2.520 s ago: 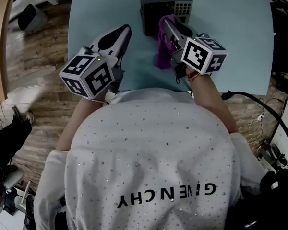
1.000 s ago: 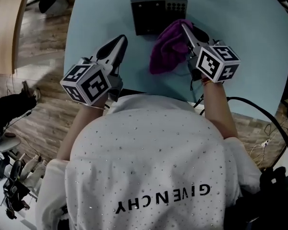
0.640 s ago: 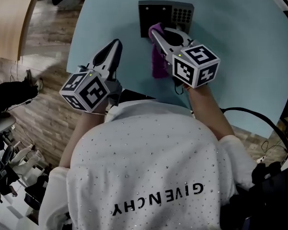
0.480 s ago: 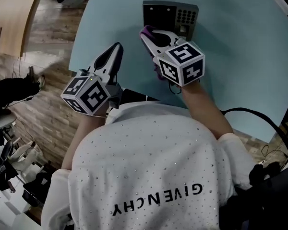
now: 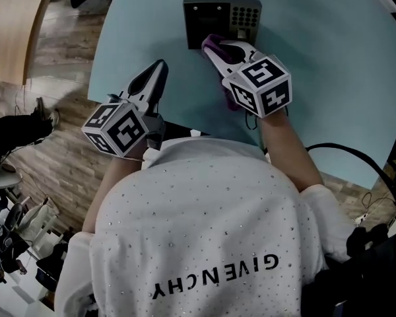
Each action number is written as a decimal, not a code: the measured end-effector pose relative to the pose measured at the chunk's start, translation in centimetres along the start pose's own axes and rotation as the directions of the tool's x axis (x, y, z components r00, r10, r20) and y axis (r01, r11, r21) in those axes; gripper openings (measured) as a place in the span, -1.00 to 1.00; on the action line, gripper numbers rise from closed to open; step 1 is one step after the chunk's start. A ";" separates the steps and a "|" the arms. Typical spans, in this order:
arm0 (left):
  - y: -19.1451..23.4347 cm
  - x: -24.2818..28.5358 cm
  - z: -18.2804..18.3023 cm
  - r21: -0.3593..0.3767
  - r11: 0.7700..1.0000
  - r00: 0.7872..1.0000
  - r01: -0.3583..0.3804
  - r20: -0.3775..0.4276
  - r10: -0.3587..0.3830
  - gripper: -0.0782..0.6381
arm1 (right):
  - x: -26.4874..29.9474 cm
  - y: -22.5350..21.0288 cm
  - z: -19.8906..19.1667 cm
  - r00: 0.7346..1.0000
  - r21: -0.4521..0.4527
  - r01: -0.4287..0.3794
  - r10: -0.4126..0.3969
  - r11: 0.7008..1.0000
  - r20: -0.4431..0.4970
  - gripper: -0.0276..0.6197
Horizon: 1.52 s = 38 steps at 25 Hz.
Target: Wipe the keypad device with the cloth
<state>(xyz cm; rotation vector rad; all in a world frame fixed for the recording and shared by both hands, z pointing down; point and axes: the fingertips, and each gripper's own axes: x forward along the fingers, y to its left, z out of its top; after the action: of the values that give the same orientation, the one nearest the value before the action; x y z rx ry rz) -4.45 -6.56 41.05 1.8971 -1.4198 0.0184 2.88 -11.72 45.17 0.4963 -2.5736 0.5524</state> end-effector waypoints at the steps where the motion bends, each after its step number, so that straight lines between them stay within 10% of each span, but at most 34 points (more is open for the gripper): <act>1: -0.3 0.5 -0.1 0.010 1.000 1.000 0.018 -0.011 -0.018 -0.78 | -0.6 -0.7 -0.3 1.000 -0.017 0.023 -0.023 1.000 -0.004 -0.87; 16: -1.5 2.6 -0.2 0.026 0.998 0.997 0.060 -0.050 -0.059 -0.78 | -7.4 -7.5 -1.5 0.976 0.007 0.211 -0.211 0.977 0.053 -0.87; 25: 0.5 0.7 1.0 -0.008 1.000 1.000 -0.026 0.013 0.026 -0.78 | -3.4 -1.2 4.2 0.993 -0.116 -0.097 0.104 0.989 0.053 -0.87; 33: 5.2 -2.5 3.7 -0.087 0.990 0.990 -0.110 0.081 0.117 -0.78 | 5.5 4.2 10.5 0.992 -0.483 -0.123 0.125 0.867 -0.029 -0.87; 38: 6.5 -4.9 2.6 -0.107 0.989 0.989 -0.103 0.096 0.114 -0.78 | 7.1 2.4 13.2 0.993 -0.595 0.099 -0.119 0.798 0.006 -0.87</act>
<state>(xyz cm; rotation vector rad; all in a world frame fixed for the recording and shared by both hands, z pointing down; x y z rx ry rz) -12.78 -4.69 40.61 1.7575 -1.5617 -0.0974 -8.73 -17.46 37.23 0.3978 -2.4823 -0.2992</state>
